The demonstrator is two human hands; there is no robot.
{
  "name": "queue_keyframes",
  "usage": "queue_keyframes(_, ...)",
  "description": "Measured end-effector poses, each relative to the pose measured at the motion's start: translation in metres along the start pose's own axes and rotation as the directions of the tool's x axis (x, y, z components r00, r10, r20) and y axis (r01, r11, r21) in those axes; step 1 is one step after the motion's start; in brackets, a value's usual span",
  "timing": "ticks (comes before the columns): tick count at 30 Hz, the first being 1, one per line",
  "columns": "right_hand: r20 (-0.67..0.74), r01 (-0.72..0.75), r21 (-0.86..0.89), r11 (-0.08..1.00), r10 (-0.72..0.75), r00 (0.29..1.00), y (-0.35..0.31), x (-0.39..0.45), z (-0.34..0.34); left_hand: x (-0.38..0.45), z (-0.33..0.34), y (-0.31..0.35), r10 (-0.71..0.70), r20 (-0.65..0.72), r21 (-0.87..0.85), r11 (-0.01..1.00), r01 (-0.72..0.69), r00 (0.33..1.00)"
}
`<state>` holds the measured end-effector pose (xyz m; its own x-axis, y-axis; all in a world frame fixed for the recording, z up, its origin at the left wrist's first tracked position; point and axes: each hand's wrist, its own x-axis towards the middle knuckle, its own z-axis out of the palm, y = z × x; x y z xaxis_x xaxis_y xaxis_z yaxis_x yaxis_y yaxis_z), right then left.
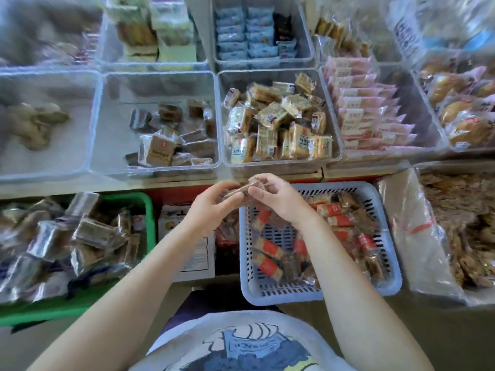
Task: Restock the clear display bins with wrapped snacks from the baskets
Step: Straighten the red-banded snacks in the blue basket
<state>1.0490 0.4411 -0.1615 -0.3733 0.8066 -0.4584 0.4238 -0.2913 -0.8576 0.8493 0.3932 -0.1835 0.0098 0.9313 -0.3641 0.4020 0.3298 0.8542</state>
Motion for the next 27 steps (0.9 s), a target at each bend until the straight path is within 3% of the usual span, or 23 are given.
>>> queue_keyframes(3, -0.162, 0.101, -0.075, 0.992, -0.112, 0.980, -0.024, 0.027, 0.030, -0.004, -0.034, -0.002, 0.046, -0.229, 0.068, 0.997, -0.032, 0.972)
queue_keyframes(5, -0.285, 0.175, -0.301, 0.937, -0.264, 0.921, -0.032, 0.045, 0.047, -0.003, -0.058, -0.004, 0.076, -0.409, 0.106, 0.994, -0.035, 0.909)
queue_keyframes(7, -0.211, 0.172, -0.580, 0.796, -0.351, 0.912, -0.032, 0.064, 0.059, 0.004, -0.083, -0.010, 0.076, -0.521, 0.119, 0.993, -0.016, 0.850)
queue_keyframes(8, -0.143, 0.133, -0.686, 0.716, -0.312, 0.939, -0.028, 0.071, 0.064, 0.008, -0.094, -0.012, 0.067, -0.565, 0.110, 0.994, -0.006, 0.822)
queue_keyframes(10, -0.066, 0.057, -0.836, 0.546, -0.203, 0.977, -0.016, 0.077, 0.074, 0.019, -0.115, -0.018, 0.041, -0.626, 0.100, 0.995, 0.028, 0.778)
queue_keyframes(12, -0.051, 0.042, -0.899, 0.437, -0.199, 0.979, -0.008, 0.079, 0.080, 0.034, -0.131, -0.027, -0.006, -0.620, 0.104, 0.991, 0.089, 0.784)
queue_keyframes(14, -0.060, 0.036, -0.896, 0.443, -0.200, 0.978, -0.010, 0.079, 0.080, 0.049, -0.141, -0.039, -0.093, -0.528, 0.132, 0.973, 0.190, 0.844)
queue_keyframes(16, -0.055, 0.032, -0.890, 0.455, -0.177, 0.983, -0.013, 0.079, 0.078, 0.057, -0.146, -0.049, -0.154, -0.426, 0.358, 0.876, 0.323, 0.891)
queue_keyframes(18, -0.045, 0.033, -0.896, 0.442, -0.166, 0.985, -0.015, 0.078, 0.077, 0.054, -0.145, -0.055, -0.190, -0.397, 0.515, 0.763, 0.389, 0.898)
queue_keyframes(19, -0.041, 0.034, -0.899, 0.437, -0.161, 0.986, -0.014, 0.078, 0.076, 0.050, -0.145, -0.053, -0.177, -0.410, 0.522, 0.759, 0.389, 0.895)
queue_keyframes(22, -0.025, 0.049, -0.880, 0.473, -0.150, 0.988, -0.017, 0.078, 0.075, 0.033, -0.132, -0.043, 0.099, -0.479, 0.503, 0.846, 0.180, 0.872)
queue_keyframes(24, -0.067, 0.088, -0.800, 0.593, -0.233, 0.970, -0.019, 0.076, 0.075, 0.020, -0.113, -0.034, 0.305, -0.441, 0.553, 0.833, -0.012, 0.844)
queue_keyframes(27, -0.290, 0.152, -0.722, 0.675, -0.494, 0.819, -0.007, 0.056, 0.073, 0.005, -0.072, -0.028, 0.332, -0.277, 0.534, 0.833, -0.143, 0.902)
